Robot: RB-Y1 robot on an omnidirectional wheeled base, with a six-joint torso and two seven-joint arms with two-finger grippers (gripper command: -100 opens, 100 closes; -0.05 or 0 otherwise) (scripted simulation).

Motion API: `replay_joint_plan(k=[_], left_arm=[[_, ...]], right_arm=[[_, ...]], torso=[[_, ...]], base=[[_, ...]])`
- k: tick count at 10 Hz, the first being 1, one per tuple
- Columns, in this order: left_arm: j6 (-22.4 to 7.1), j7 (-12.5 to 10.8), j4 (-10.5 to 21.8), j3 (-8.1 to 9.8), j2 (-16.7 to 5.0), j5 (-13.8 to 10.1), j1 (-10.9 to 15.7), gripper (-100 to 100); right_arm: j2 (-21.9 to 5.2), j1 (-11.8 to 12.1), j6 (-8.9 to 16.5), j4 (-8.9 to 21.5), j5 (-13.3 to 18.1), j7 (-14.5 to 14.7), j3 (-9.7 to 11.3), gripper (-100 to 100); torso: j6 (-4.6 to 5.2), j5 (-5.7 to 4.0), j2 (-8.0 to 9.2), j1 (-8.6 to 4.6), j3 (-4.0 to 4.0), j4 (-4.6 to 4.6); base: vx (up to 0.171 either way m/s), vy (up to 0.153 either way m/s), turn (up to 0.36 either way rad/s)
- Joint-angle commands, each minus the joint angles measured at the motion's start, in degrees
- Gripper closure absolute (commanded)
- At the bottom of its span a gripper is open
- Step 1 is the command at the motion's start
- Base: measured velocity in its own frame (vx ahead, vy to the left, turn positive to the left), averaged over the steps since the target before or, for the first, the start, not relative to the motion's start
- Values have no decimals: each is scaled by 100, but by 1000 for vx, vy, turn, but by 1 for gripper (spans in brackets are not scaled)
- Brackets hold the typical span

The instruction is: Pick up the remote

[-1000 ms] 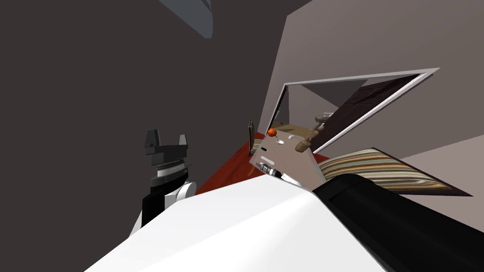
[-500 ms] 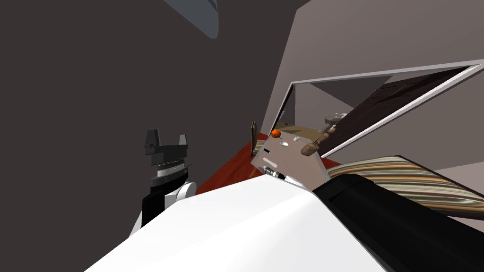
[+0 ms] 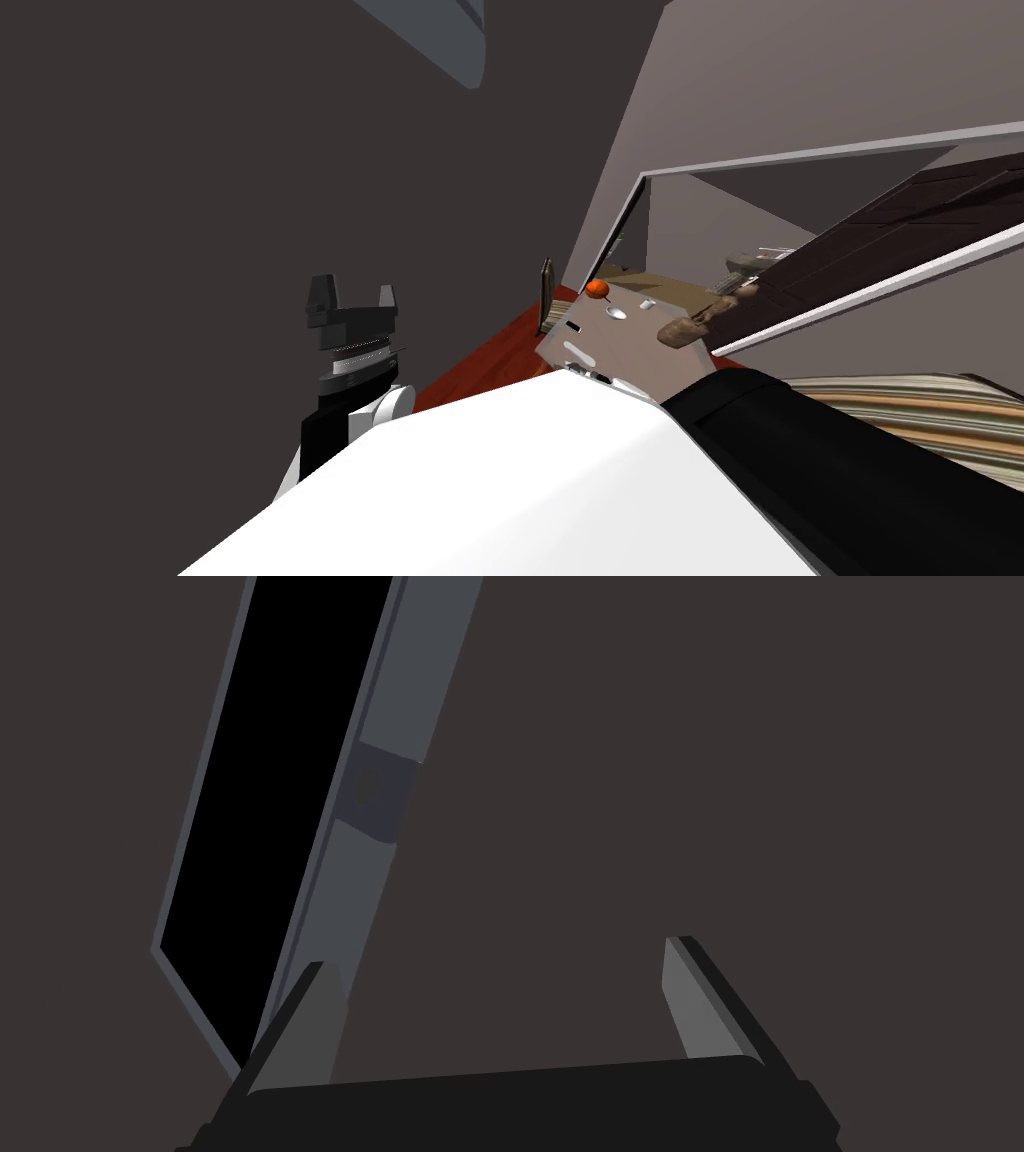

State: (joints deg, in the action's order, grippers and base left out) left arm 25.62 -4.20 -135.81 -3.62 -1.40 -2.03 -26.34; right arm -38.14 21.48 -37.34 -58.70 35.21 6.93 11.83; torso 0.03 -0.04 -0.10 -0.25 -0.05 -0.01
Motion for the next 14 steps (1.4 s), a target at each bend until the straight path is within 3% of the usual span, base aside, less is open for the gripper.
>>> replay_joint_plan(k=[1,2,4,5,8,11,14], left_arm=[[0,0,0,0,0,0,0,0],[0,0,0,0,0,0,-1,0],[0,0,0,0,0,0,0,0],[0,0,0,0,0,0,-1,0],[0,0,0,0,0,0,0,0],[0,0,0,0,0,0,-1,0],[0,0,0,0,0,0,-1,0]], right_arm=[[12,-21,-12,185,88,36,-1,-100],[-24,-20,5,366,265,43,14,-100],[-24,-20,5,411,265,43,14,-100],[-63,-18,22,633,441,51,28,-100],[-109,-15,39,851,616,58,40,-100],[-257,0,94,1424,1124,83,69,-100],[-303,6,115,1655,1285,92,77,-100]], torso=[[0,0,0,0,0,0],[4,1,2,10,1,0],[1,0,2,2,1,1],[4,1,2,11,1,0],[1,1,3,2,2,1],[0,-2,-11,-7,-6,-2],[1,-1,-15,0,-8,-3]], base=[[11,-26,55],[-1,-28,199],[12,-37,88],[13,-49,237],[9,-44,107],[40,-73,276],[41,-54,113]])
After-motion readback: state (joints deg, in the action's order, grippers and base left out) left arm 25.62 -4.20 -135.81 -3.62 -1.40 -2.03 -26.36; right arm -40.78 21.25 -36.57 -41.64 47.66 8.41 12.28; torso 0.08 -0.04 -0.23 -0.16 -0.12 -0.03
